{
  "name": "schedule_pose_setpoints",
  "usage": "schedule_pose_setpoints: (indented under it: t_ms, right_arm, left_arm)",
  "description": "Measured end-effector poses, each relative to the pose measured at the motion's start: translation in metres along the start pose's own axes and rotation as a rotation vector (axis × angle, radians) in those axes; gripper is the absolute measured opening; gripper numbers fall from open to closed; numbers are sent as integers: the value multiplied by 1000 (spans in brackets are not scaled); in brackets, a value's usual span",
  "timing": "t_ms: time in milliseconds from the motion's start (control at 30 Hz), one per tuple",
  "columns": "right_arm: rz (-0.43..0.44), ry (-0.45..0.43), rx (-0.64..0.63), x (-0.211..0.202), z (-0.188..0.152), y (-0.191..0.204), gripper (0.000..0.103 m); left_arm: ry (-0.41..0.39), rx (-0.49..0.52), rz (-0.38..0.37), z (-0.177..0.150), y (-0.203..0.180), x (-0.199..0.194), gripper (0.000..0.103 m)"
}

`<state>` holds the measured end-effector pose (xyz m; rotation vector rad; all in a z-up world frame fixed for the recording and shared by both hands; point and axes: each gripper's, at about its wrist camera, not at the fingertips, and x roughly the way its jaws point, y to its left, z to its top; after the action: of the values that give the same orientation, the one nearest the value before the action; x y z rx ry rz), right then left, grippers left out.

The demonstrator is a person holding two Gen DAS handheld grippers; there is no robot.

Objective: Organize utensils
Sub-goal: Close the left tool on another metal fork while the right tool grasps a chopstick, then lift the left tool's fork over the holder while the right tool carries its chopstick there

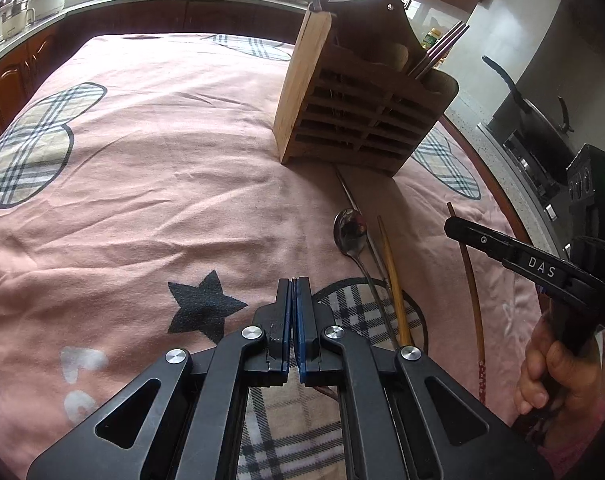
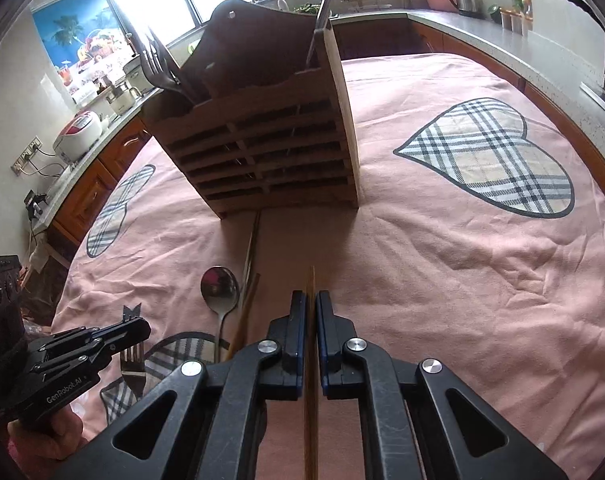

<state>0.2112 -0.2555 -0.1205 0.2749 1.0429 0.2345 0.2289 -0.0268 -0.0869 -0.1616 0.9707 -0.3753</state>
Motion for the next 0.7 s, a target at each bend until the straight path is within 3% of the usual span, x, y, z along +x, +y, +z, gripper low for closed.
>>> schedule_pose_setpoints:
  t_ms: [700]
  right_arm:
    - [13,-155,-27,-73,4,20,5]
  left_arm:
    - [-157,25,18,1,0,-76,2]
